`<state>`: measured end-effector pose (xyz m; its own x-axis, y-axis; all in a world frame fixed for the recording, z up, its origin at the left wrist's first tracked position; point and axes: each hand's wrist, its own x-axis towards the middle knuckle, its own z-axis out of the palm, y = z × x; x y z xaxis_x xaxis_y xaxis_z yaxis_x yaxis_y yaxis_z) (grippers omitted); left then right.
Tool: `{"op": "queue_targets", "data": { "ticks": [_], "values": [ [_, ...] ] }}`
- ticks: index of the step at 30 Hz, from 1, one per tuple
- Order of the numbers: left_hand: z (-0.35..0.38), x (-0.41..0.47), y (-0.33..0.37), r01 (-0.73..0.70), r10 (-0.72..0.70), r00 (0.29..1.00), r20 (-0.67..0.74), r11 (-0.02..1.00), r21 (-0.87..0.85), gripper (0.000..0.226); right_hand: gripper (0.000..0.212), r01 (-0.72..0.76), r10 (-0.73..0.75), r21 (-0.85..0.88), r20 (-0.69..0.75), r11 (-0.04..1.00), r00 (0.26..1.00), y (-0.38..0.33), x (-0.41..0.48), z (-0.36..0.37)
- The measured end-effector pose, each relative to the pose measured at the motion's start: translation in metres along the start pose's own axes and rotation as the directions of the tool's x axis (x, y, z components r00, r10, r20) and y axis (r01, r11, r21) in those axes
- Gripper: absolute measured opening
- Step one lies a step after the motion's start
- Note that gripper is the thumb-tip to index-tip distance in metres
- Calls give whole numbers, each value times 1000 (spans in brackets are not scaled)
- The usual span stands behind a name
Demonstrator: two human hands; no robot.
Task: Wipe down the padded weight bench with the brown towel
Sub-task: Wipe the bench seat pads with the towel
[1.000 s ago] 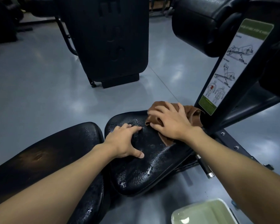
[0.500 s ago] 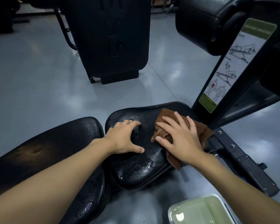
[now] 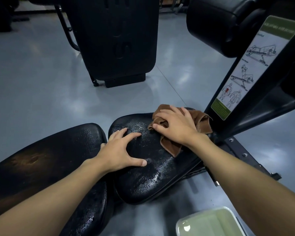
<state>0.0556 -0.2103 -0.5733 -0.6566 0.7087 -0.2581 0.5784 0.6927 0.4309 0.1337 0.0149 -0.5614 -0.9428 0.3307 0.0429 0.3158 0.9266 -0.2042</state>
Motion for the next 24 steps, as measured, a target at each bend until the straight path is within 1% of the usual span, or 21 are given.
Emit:
{"op": "queue_targets", "data": {
  "ticks": [2, 6, 9, 14, 16, 19, 22, 24],
  "values": [
    [-1, 0, 0, 3, -3, 1000, 2, 1000, 0, 104, 55, 35, -34, 23, -31, 999, 999, -1, -26, 1],
    [-1, 0, 1, -5, 5, 1000, 2, 1000, -9, 104, 52, 126, -118, 42, -161, 991, 980, -7, -101, 15],
    [0, 0, 1, -3, 3, 1000, -1, 1000, -7, 103, 48, 150, -142, 34, -175, 988, 974, -5, -126, 25],
    [2, 1, 0, -5, 5, 1000, -1, 1000, 2, 104, 45, 128, -134, -48, -178, 991, 975, -10, -88, 22],
    [2, 0, 1, -4, 4, 1000, -1, 1000, 11, 104, 46, 105, -114, -81, -126, 991, 985, -15, -61, 17],
    [1, 1, 1, -3, 3, 1000, 10, 1000, 14, 104, 47, 61, -61, -29, 2, 998, 998, -16, -8, 11],
    [0, 2, 0, -4, 4, 1000, 19, 1000, 13, 104, 47, -7, 7, 2, 51, 1000, 999, -17, 36, 10],
    [-1, 2, 0, -1, 1, 1000, 22, 1000, 15, 103, 48, -49, 49, -14, 69, 999, 996, -19, 46, 13]
  ]
}}
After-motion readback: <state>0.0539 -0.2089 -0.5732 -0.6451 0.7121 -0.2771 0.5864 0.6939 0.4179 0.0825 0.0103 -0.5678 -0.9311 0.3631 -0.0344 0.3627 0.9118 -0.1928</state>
